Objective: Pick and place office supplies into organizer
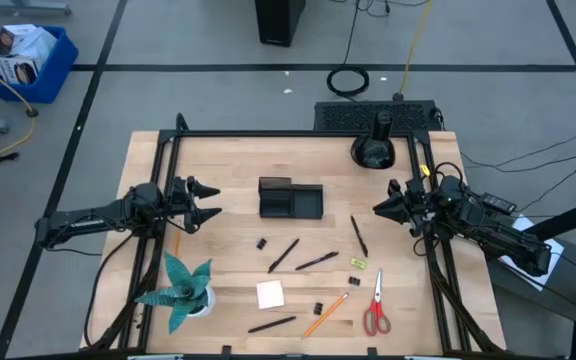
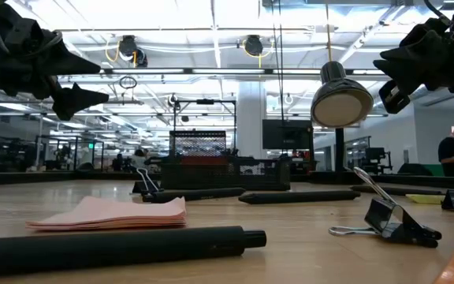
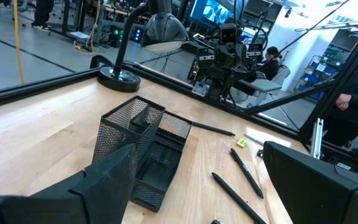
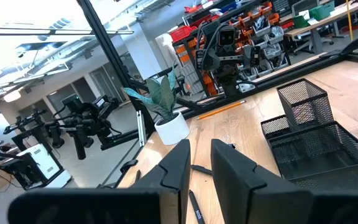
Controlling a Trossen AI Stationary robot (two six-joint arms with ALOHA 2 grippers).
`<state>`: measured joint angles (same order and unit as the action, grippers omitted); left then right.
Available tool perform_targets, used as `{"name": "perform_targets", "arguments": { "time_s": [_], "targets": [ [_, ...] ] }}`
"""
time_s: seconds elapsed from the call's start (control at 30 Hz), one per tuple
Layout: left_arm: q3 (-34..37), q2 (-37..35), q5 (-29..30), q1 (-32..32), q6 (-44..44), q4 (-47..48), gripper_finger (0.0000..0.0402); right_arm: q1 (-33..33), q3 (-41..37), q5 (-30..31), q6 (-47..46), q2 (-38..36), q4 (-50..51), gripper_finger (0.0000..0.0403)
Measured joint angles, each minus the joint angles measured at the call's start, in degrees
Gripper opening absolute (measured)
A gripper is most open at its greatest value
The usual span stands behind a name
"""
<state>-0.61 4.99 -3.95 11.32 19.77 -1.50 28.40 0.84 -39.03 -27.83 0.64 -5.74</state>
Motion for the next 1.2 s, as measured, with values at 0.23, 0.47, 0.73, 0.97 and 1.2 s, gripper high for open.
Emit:
{"name": "perform_targets", "arguments": {
  "time_s": [0.23,0.47,0.73,0.97,1.2],
  "targets": [
    [0.0,0.0,0.0,0.0,0.0,0.0,0.0351,0.0,0.0,0.0,0.0,0.0,0.0,0.0059],
    [0.0,0.0,0.0,0.0,0.0,0.0,0.0351,0.0,0.0,0.0,0.0,0.0,0.0,0.0059],
    [0.0,0.0,4.3,0.0,0.4,-0.2,0.0351,0.0,0.0,6.6,1.3,0.0,-2.5,0.0059],
    [0.0,0.0,8.0,0.0,6.8,-4.1,0.0351,0.0,0.0,11.9,1.8,0.0,-4.0,0.0059],
    [0.0,0.0,6.7,0.0,15.7,-13.6,0.0351,-2.4,0.0,11.9,3.1,0.2,-3.5,0.0059]
  ]
}}
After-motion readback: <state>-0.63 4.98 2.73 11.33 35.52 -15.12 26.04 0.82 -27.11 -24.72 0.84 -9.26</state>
